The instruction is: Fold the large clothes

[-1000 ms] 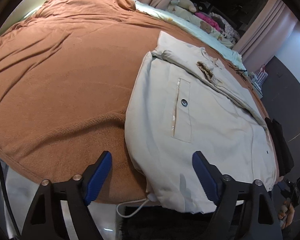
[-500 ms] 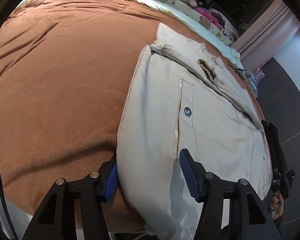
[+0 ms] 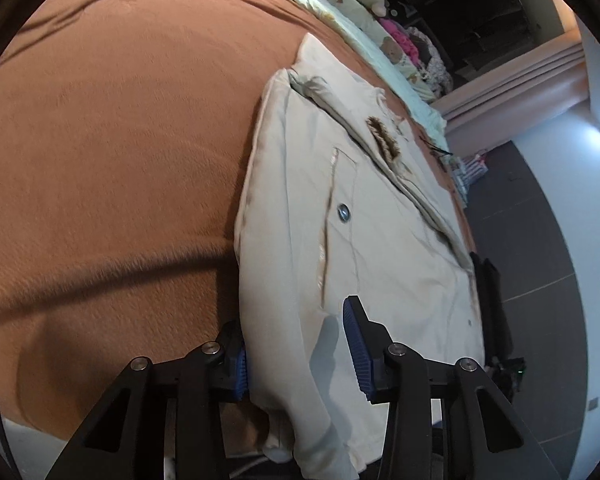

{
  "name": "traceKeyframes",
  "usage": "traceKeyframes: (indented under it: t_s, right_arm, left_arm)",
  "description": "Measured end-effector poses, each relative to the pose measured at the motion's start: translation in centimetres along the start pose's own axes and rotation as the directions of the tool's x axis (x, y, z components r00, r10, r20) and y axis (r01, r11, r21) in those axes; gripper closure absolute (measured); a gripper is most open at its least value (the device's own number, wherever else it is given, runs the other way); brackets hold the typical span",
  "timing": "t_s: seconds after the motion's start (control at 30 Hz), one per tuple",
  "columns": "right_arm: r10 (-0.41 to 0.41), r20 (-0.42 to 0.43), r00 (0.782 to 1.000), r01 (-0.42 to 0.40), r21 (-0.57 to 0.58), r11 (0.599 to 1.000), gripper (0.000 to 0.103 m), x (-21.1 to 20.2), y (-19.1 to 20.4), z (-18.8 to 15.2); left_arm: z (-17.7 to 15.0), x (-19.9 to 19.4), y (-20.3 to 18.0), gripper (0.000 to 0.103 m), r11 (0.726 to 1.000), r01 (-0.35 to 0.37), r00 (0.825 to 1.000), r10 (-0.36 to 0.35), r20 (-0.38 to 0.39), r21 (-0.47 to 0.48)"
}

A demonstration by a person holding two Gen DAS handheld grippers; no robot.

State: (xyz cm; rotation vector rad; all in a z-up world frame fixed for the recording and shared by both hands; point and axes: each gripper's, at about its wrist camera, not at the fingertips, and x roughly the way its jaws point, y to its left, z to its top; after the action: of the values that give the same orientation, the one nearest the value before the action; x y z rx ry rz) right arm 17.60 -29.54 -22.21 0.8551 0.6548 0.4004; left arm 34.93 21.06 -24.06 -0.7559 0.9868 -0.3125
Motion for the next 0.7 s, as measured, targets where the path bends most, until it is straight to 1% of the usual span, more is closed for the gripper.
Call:
traceKeyframes:
  t_s: [0.1,0.2,0.37,0.4,0.43,0.47,0.5,0.53,0.57,0.6,0.7]
  right_arm:
    - [0.057,-0.013,0.998,-0.057,0.010,0.998,0.034,0.3,-0.6,-1.0]
    - [0.061,-0.028,0.998,-0.061,0.004,0.998,0.034,1.2,-0.7,-1.6]
    - [0.014,0.000,1.000,-0.014,-0.010,1.000,0.036,2.1,-0.2,-1.1]
    - [0.001,0.005,1.000,-0.001,-0.012,1.000,0.042,2.3,0.0,-1.3]
    - [-0.019,0.011,1.000,0.020,-0.014,1.000,0.046,2.3,0.4,-1.6]
    - [-0.039,0.019,0.999,0.039,-0.012,0.999,0.059,2.1,0.6,-1.8]
    - [-0.059,0.031,0.998,0.059,-0.002,0.998,0.074,2.1,0.7,-2.0]
    - [-0.072,0.044,0.996,0.071,0.018,0.997,0.081,1.9,0.5,-2.1]
    - [-0.078,0.057,0.995,0.076,0.037,0.996,0.090,1.7,0.2,-2.1]
    - [-0.087,0.069,0.994,0.084,0.049,0.995,0.096,1.4,0.0,-2.3]
    - [-0.105,0.100,0.989,0.101,0.047,0.994,0.100,1.0,0.8,-2.6]
  left_arm:
    - [-0.5,0.1,-0.5,0.060,1.000,0.008,1.000,-0.008,-0.015,0.022]
    - [-0.7,0.3,-0.7,0.060,1.000,0.002,1.000,-0.002,-0.015,0.030]
    - [-0.4,1.2,-1.3,0.060,0.999,-0.029,1.000,0.030,-0.010,0.038]
    - [-0.4,1.3,-1.6,0.062,0.998,-0.044,0.999,0.045,-0.008,0.047]
    - [-0.4,1.4,-1.9,0.073,0.996,-0.074,0.997,0.075,-0.007,0.058]
    - [-0.4,1.4,-2.1,0.079,0.992,-0.106,0.994,0.107,-0.005,0.064]
    - [-0.4,1.3,-2.0,0.089,0.990,-0.127,0.992,0.127,-0.003,0.058]
    - [-0.4,1.0,-1.8,0.092,0.992,-0.119,0.993,0.119,-0.002,0.041]
    - [-0.4,0.7,-1.7,0.093,0.993,-0.116,0.993,0.116,0.004,0.031]
    - [-0.4,0.4,-1.7,0.095,0.993,-0.118,0.993,0.118,0.009,0.029]
    - [-0.5,-0.6,-2.5,0.097,0.991,-0.127,0.991,0.126,0.039,0.030]
